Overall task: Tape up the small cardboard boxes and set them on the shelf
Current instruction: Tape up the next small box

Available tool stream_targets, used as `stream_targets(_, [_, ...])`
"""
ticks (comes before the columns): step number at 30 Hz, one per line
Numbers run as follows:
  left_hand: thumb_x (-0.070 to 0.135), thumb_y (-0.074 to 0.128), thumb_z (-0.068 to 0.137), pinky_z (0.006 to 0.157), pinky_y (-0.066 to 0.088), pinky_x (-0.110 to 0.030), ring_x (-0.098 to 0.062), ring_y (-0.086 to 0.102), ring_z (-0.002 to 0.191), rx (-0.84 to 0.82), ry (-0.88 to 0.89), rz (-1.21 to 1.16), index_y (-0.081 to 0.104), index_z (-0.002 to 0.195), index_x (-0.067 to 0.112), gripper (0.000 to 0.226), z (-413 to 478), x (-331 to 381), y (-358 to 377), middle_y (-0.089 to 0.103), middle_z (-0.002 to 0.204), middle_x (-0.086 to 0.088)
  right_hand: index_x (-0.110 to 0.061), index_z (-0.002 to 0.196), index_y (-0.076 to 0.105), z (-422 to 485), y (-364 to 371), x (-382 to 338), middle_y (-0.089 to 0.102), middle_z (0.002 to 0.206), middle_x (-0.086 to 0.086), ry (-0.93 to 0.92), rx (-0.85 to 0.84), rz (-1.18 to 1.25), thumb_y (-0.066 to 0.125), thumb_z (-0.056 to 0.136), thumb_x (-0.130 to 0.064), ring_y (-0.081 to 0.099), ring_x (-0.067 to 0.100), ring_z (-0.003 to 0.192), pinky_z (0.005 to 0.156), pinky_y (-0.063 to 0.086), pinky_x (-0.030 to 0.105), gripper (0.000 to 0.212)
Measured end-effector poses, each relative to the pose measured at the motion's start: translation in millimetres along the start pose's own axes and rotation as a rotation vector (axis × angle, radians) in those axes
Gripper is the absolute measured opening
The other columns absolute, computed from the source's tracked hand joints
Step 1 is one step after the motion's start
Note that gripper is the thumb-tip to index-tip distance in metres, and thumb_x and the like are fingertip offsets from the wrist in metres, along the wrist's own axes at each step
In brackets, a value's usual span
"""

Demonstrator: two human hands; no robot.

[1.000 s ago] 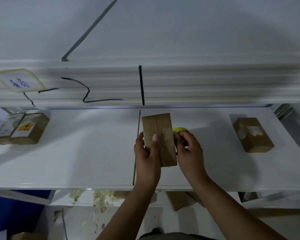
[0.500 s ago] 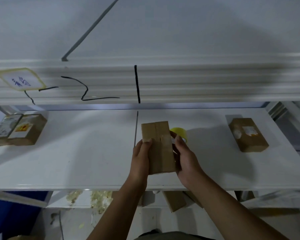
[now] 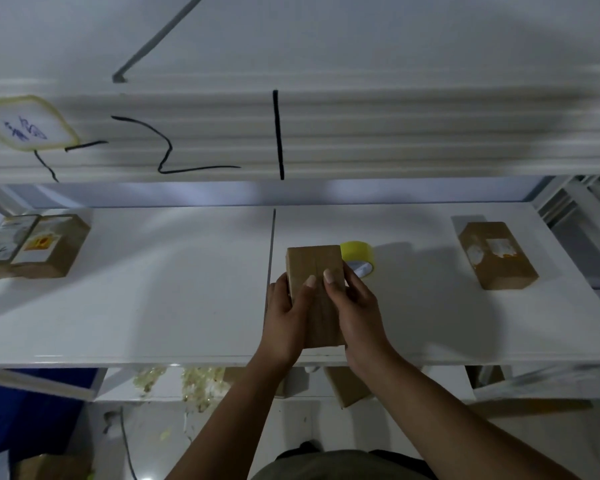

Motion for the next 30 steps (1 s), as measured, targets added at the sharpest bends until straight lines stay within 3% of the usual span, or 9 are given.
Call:
stream_targets(4, [0.059, 0.065, 0.098, 0.082, 0.067, -0.034, -0.019, 0.076, 0.113, -0.047, 0.007, -0.061, 0.060, 0.145, 0.034, 0.053, 0, -8, 3, 0.074, 0.126, 0.002, -0.043, 0.127, 0.069, 4, -12, -2, 0.079, 0.109, -0.009, -0.072, 0.100, -0.159, 0.072, 0.082, -0.065, 0.076, 0.012, 0.101, 0.090, 0.063, 0.048, 0.051])
stream_targets(6, [0.058, 0.066, 0.094, 0.083, 0.067, -0.034, -0.016, 0.076, 0.113, -0.031, -0.027, -0.046, 0.052, 0.153, 0.034, 0.066, 1, -16, 2, 0.071, 0.132, 0.000, -0.047, 0.132, 0.064, 11, -17, 0, 0.077, 0.112, -0.010, -0.044, 0.084, -0.242, 0.068, 0.082, -0.072, 0.075, 0.012, 0.102, 0.089, 0.063, 0.048, 0.056])
stream_targets(10, [0.048, 0.060, 0.105, 0.086, 0.067, -0.036, -0.012, 0.076, 0.108, 0.093, 0.042, 0.035, 0.062, 0.145, 0.028, 0.044, 21, -26, -5, 0.075, 0.127, -0.001, -0.045, 0.134, 0.059, 41, -33, -12, 0.067, 0.120, -0.010, -0.195, 0.080, -0.537, 0.062, 0.084, -0.074, 0.066, 0.010, 0.107, 0.087, 0.056, 0.028, 0.058])
stream_targets(13, [0.051, 0.049, 0.109, 0.102, 0.060, -0.051, -0.028, 0.068, 0.120, 0.164, -0.009, 0.251, 0.056, 0.149, 0.019, 0.051, 51, -34, -16, 0.065, 0.136, -0.011, -0.031, 0.138, 0.060, 75, -52, -32, 0.060, 0.121, 0.005, -0.438, 0.194, -0.895, 0.063, 0.090, -0.059, 0.053, 0.024, 0.116, 0.095, 0.039, 0.030, 0.056])
stream_targets(17, [0.050, 0.044, 0.111, 0.105, 0.047, -0.039, -0.039, 0.057, 0.124, 0.184, -0.066, 0.523, 0.052, 0.144, 0.009, 0.054, 79, -47, -23, 0.043, 0.143, -0.018, -0.023, 0.134, 0.062, 118, -59, -33, 0.065, 0.125, 0.013, -0.276, 0.027, -1.250, 0.070, 0.091, -0.055, 0.054, 0.035, 0.121, 0.100, 0.044, 0.039, 0.054])
stream_targets(22, [0.043, 0.047, 0.109, 0.107, 0.040, -0.049, -0.042, 0.044, 0.132, 0.352, 0.053, 1.133, 0.040, 0.156, 0.008, 0.059, 72, -31, -24, 0.045, 0.148, -0.022, -0.016, 0.093, 0.056, 139, -54, -31, 0.060, 0.095, 0.003, 0.016, -0.164, -0.992, 0.076, 0.091, -0.042, 0.056, 0.022, 0.091, 0.072, 0.038, 0.033, 0.033])
stream_targets(24, [0.024, 0.054, 0.104, 0.090, 0.049, -0.037, -0.038, 0.055, 0.117, 0.327, 0.288, 0.985, 0.055, 0.140, 0.009, 0.039, 67, -20, -12, 0.054, 0.133, -0.018, -0.016, 0.085, 0.052, 139, -55, -30, 0.051, 0.086, 0.001, 0.056, -0.175, -0.881, 0.075, 0.093, -0.028, 0.050, 0.020, 0.085, 0.070, 0.034, 0.033, 0.028])
stream_targets(27, [0.013, 0.052, 0.107, 0.070, 0.046, -0.019, -0.022, 0.064, 0.096, 0.158, 0.307, 0.734, 0.066, 0.131, 0.014, 0.028, 72, -15, 15, 0.066, 0.129, -0.012, -0.016, 0.083, 0.049, 136, -61, -31, 0.047, 0.082, -0.001, 0.052, -0.150, -0.860, 0.073, 0.094, -0.019, 0.047, 0.018, 0.079, 0.065, 0.033, 0.031, 0.027])
stream_targets(30, [0.011, 0.050, 0.108, 0.114, 0.044, -0.041, -0.031, 0.048, 0.141, -0.065, 0.360, 0.968, 0.044, 0.159, 0.014, 0.052, 98, -11, 37, 0.051, 0.159, -0.010, -0.019, 0.080, 0.050, 133, -64, -35, 0.051, 0.083, 0.001, 0.001, -0.158, -0.895, 0.075, 0.090, -0.014, 0.049, 0.021, 0.079, 0.065, 0.035, 0.032, 0.027])
Point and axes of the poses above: each hand's wrist, its own z-axis towards the middle knuckle, its own y-axis out of the palm, x = y × z, the point moved 4 cm from there along z, towards the middle knuckle
